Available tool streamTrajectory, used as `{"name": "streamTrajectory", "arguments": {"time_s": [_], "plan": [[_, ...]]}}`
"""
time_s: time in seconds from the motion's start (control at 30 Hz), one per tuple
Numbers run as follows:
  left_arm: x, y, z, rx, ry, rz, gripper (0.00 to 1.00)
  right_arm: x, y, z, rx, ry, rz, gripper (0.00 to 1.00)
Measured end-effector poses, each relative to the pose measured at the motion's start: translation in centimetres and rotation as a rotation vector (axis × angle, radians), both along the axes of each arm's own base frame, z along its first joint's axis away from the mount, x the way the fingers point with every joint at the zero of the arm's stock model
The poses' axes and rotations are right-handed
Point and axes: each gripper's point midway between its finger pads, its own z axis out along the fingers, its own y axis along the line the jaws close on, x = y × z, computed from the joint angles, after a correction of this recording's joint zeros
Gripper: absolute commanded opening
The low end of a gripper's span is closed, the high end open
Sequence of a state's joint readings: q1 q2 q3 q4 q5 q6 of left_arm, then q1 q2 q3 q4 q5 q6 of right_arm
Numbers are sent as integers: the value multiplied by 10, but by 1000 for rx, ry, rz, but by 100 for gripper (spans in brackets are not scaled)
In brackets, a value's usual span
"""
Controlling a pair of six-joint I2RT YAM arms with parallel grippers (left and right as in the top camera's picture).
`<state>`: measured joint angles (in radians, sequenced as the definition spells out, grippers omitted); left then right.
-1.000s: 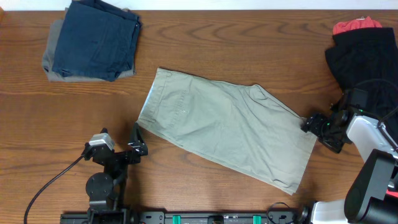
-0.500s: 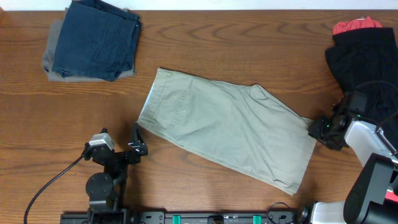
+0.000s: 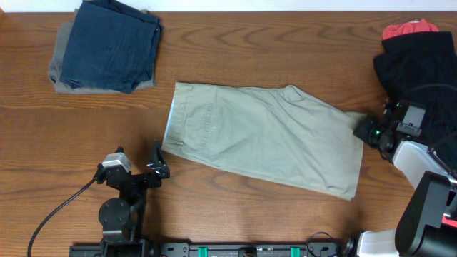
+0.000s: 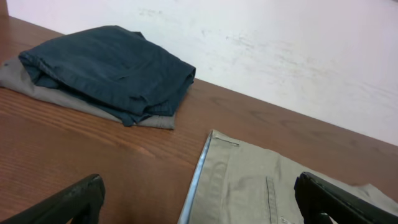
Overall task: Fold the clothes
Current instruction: 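Pull the shorts' right end rightward with the right gripper to straighten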
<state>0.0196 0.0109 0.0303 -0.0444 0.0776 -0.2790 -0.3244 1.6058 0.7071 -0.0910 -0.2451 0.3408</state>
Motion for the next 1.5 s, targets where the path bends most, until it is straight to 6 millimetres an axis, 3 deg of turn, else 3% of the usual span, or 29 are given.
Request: {"name": "streamTrajectory", "arguments": {"time_s": [0.2, 0.4, 0.57, 0.67, 0.7, 0.8, 0.9, 1.0, 1.23, 1.5], "plan": [[0, 0, 0, 0, 0, 0, 98, 30, 21, 20, -23, -134, 79, 3], [0, 0, 0, 0, 0, 0, 98, 39, 47, 25, -29, -165, 158, 4], [0, 0, 0, 0, 0, 0, 98, 51, 47, 40, -53, -168, 185, 5], [0, 0, 0, 0, 0, 0, 98, 64, 40, 62, -87, -156, 189, 8], [0, 0, 0, 0, 0, 0, 98, 69, 37, 73, -107, -153, 189, 19], [0, 0, 0, 0, 0, 0, 98, 78, 24, 102, -171, -127, 178, 98], [0, 0, 0, 0, 0, 0, 98, 82, 14, 127, -223, -105, 157, 99], [0, 0, 0, 0, 0, 0, 98, 74, 11, 135, -236, -51, 155, 99], [0, 0, 0, 0, 0, 0, 98, 41, 18, 116, -184, 109, 175, 99], [0, 0, 0, 0, 0, 0, 98, 34, 25, 113, -134, 136, 174, 99]]}}
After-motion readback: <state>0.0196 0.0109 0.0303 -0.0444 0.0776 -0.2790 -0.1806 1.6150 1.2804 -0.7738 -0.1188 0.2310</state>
